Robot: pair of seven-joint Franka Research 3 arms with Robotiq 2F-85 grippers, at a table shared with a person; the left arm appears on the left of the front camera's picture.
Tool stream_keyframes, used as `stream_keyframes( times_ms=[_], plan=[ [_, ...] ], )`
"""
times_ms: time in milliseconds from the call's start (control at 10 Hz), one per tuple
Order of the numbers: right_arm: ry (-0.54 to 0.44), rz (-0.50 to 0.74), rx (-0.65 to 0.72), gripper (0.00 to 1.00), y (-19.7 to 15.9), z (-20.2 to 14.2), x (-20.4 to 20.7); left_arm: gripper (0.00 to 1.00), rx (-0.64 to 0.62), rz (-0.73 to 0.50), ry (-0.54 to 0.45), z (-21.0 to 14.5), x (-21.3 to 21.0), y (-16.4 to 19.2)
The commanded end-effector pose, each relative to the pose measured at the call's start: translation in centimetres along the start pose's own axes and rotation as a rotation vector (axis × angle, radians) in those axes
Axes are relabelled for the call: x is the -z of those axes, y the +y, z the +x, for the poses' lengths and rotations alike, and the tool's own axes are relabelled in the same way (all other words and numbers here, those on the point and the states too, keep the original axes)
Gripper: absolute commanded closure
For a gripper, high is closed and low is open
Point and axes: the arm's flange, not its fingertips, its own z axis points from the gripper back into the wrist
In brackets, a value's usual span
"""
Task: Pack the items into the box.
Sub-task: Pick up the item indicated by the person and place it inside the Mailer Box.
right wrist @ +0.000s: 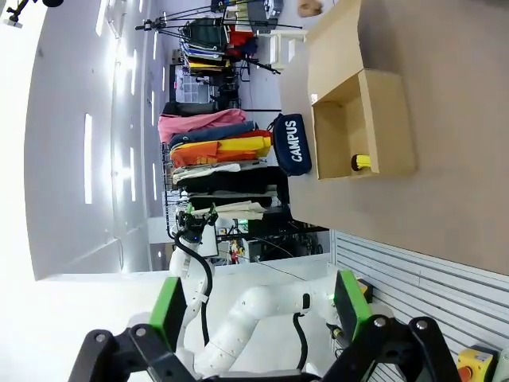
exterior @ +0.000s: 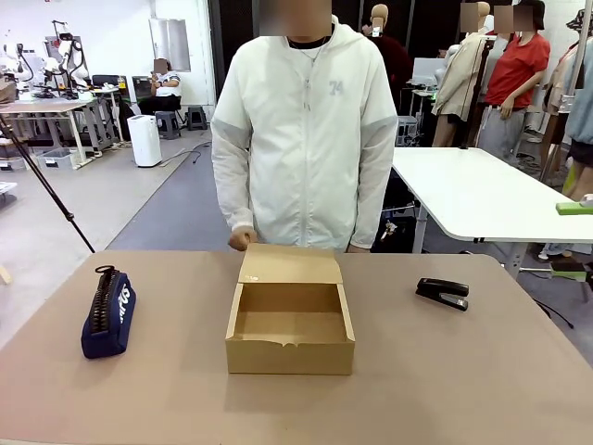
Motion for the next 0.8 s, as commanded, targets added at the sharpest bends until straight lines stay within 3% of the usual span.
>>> stream_keyframes(
  times_ms=[0,700],
  plan=[
    [0.008,-0.004,0.005,0.0,0.02,-0.35,-0.36,0.0,0.013,-0.02,-0.009,0.01,0.07,0.03],
    [0.008,-0.004,0.005,0.0,0.02,-0.35,-0.36,0.0,0.013,-0.02,-0.009,0.01,0.07,0.03]
  ],
)
